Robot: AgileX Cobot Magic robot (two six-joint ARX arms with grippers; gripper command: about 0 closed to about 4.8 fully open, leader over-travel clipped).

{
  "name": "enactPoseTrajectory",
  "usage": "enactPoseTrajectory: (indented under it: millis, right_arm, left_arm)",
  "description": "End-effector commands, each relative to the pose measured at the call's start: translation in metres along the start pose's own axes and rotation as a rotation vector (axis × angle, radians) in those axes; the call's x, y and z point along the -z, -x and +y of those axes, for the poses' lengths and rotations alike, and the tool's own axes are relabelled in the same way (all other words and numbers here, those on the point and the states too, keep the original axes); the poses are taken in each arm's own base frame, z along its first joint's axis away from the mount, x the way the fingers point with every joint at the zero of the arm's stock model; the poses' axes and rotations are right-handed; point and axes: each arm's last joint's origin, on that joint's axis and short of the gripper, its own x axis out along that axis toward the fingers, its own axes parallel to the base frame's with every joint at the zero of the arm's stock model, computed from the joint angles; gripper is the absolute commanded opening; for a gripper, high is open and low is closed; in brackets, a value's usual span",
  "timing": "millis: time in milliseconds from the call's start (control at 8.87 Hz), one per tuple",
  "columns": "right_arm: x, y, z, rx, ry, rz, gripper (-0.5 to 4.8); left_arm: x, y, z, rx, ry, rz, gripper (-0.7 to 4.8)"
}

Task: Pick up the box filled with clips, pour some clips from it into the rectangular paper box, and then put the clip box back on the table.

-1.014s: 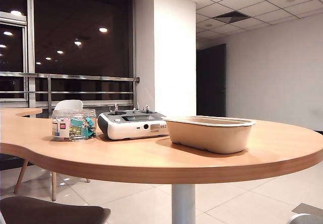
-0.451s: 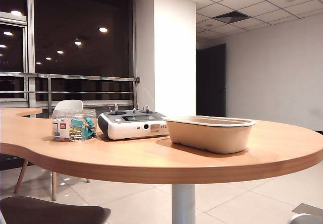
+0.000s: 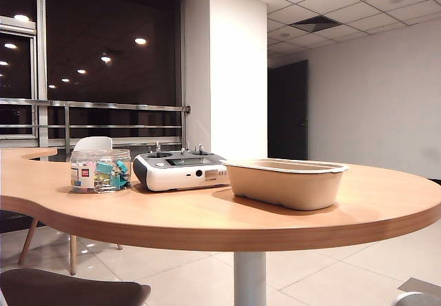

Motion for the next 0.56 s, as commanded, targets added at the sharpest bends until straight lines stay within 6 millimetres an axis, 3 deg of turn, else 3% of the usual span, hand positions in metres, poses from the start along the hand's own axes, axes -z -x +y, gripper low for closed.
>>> enactPoseTrajectory:
  millis: [113, 563]
  right_arm:
    - [0.0005, -0.0011, 0.0002, -0.002, -0.114, -0.037, 0.00]
    - [0.0004, -0.0010, 0.0003, -0.002, -0.113, -0.036, 0.00]
  left_arm:
    - [-0.0006, 0.0001, 0.0003, -0.001, -0.001, -0.006, 0.13]
    - [-0.0002, 0.0001, 0.0003, 0.000, -0.001, -0.002, 0.13]
